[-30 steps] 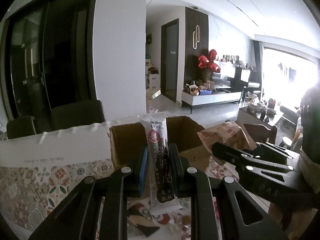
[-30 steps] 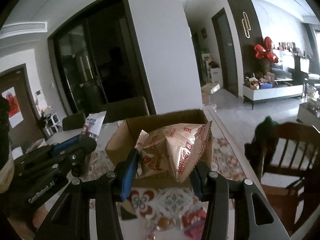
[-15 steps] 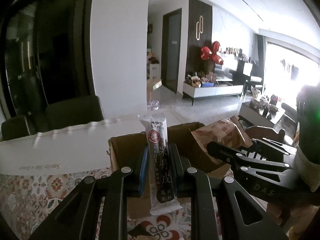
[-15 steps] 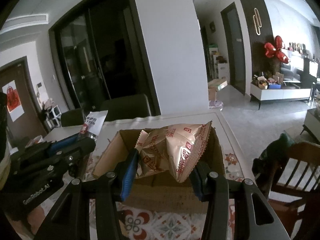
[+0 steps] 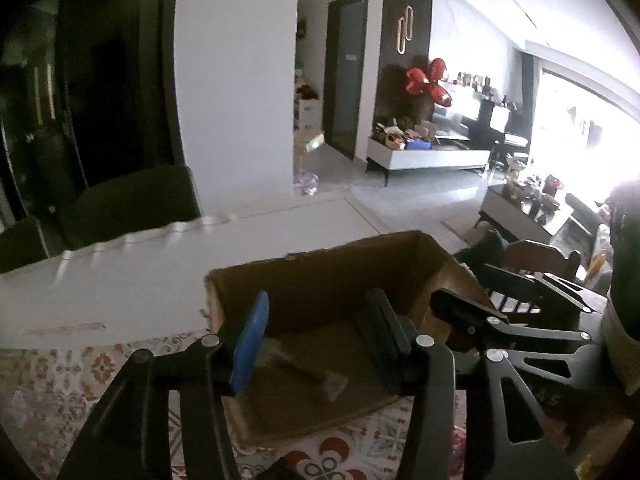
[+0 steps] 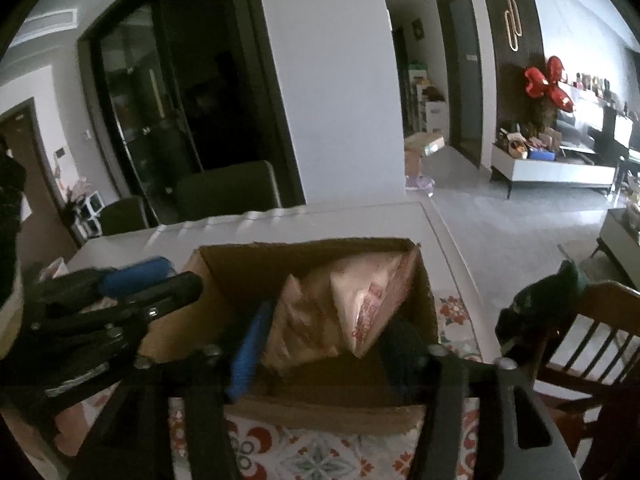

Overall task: Organize snacks
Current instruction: 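Open both tools to drop the chip bag and white bar into the box, then withdraw both open tools from the box back toward the snacks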

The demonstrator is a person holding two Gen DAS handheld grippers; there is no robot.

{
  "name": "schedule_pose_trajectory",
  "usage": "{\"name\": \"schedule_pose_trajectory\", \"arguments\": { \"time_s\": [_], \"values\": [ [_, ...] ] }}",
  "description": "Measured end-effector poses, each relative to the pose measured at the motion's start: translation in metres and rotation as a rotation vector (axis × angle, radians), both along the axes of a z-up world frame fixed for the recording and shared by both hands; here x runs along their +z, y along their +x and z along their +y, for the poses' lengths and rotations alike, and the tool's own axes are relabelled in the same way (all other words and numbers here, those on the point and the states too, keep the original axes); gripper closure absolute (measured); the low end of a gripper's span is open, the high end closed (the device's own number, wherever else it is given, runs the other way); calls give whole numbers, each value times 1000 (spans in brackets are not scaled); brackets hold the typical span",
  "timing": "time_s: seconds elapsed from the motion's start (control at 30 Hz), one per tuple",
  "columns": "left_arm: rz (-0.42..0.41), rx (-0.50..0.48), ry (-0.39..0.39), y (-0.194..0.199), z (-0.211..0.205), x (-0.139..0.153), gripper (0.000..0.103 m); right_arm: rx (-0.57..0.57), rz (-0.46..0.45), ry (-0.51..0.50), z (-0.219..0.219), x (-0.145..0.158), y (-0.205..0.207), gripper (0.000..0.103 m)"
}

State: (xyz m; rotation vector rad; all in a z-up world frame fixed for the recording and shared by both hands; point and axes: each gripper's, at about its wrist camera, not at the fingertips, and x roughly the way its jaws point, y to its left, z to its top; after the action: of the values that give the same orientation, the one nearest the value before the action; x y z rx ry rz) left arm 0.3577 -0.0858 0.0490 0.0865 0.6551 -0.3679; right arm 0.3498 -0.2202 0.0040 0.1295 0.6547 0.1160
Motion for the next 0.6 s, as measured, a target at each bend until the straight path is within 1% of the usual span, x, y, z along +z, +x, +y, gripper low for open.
{"name": "schedule_pose_trajectory", "arguments": {
  "time_s": [0.07,0.1,0.23,0.37,0.43,0.6],
  "values": [
    [-15,14,11,-5,2,2,47,-9,4,-4,-1,-1,-2,35],
    [-24,24,17,-9,3,3,44,-12,6,-2,-1,-1,-3,35],
    [-43,37,19,-22,9,6,39,-18,-19,-17,2,2,-15,35],
    [-67,57,6,-40,19,8,37,-32,-50,-23,6,6,-32,35],
    [-80,66,-6,-51,25,11,34,-37,-64,-22,7,8,-41,35],
    [-111,87,-28,-79,38,14,33,-63,-104,-30,12,15,-65,35]
  ]
}}
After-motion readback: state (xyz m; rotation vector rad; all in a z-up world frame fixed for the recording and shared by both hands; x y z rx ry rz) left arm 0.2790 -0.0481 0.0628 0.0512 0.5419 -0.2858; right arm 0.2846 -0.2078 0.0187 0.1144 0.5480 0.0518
